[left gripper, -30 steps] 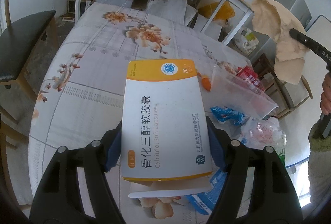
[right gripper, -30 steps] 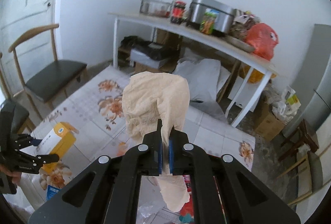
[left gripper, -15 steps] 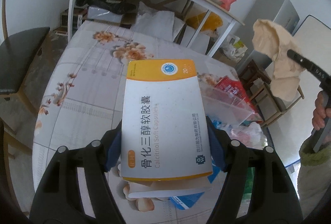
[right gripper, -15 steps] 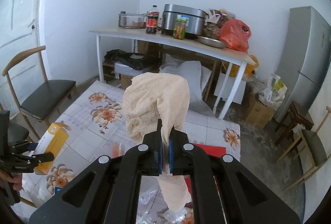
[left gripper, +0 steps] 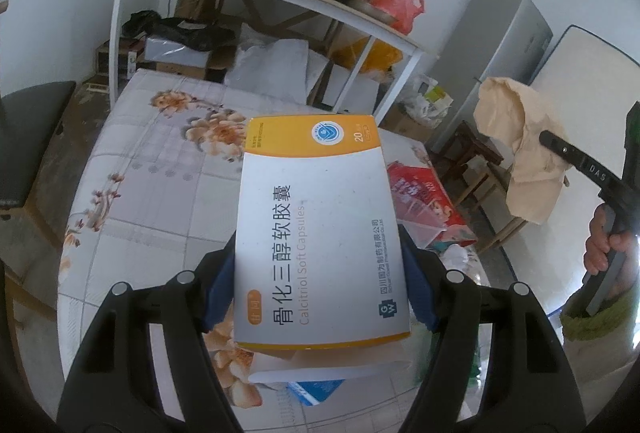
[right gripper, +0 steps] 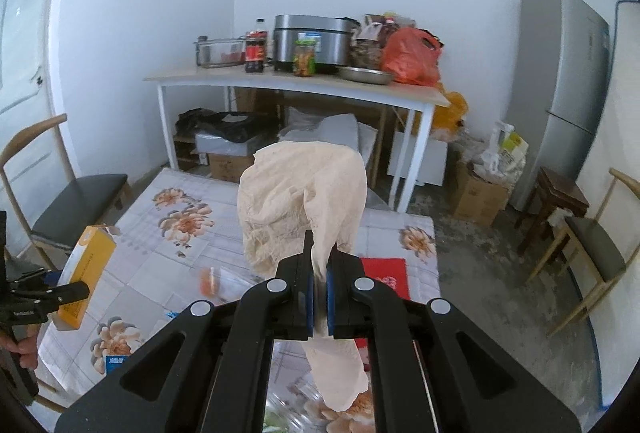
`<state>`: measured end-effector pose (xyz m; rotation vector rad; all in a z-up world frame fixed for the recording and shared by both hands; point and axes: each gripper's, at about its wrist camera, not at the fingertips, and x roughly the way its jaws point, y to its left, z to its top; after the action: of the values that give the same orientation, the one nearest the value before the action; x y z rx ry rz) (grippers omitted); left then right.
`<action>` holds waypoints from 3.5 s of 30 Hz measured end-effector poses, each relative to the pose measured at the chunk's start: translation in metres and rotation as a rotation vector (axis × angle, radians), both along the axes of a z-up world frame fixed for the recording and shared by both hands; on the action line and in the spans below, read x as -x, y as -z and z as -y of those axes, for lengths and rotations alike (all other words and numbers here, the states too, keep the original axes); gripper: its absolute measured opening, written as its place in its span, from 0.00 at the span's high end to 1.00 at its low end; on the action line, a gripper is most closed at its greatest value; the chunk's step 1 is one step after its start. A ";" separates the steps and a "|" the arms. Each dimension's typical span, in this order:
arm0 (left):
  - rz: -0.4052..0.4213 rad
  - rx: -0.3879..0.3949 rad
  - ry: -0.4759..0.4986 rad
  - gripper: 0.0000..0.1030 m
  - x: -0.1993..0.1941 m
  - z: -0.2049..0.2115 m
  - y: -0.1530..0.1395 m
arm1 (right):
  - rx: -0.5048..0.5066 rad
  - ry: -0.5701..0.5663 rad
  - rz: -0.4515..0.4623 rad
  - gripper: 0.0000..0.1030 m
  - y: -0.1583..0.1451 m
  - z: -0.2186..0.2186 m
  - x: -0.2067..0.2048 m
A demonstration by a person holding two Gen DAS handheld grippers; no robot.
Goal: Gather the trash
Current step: 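Carry the medicine box and beige cloth toward the blue wastebasket, then open both grippers over the blue wastebasket to drop the medicine box and beige cloth, then return both grippers to the table toward the clear plastic bag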
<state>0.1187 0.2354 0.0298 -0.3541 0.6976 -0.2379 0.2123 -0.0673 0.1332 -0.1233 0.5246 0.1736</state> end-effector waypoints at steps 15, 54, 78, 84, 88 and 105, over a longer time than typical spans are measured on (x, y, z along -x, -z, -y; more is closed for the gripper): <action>0.066 0.003 0.091 0.34 -0.002 0.038 -0.023 | -0.046 0.158 0.007 0.95 0.003 0.060 0.028; -0.013 -0.093 0.793 0.34 -0.055 0.345 -0.059 | -0.336 0.744 -0.027 0.95 0.094 0.298 0.178; -0.411 -0.353 0.908 0.22 -0.137 0.671 0.143 | -1.203 0.977 -0.346 0.81 0.401 0.494 0.121; -0.443 -0.313 0.889 0.21 -0.148 0.669 0.154 | -1.230 1.104 -0.374 0.78 0.432 0.496 0.138; -0.408 -0.285 0.905 0.21 -0.148 0.658 0.135 | -1.192 1.113 -0.353 0.77 0.425 0.492 0.152; -0.012 -0.218 0.659 0.19 -0.096 0.325 -0.087 | -0.987 0.806 -0.218 0.49 0.276 0.398 0.215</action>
<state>0.2146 -0.0892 0.1166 0.0947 0.8281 -0.7768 -0.0031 -0.4655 -0.1424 1.0701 0.6167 -0.3582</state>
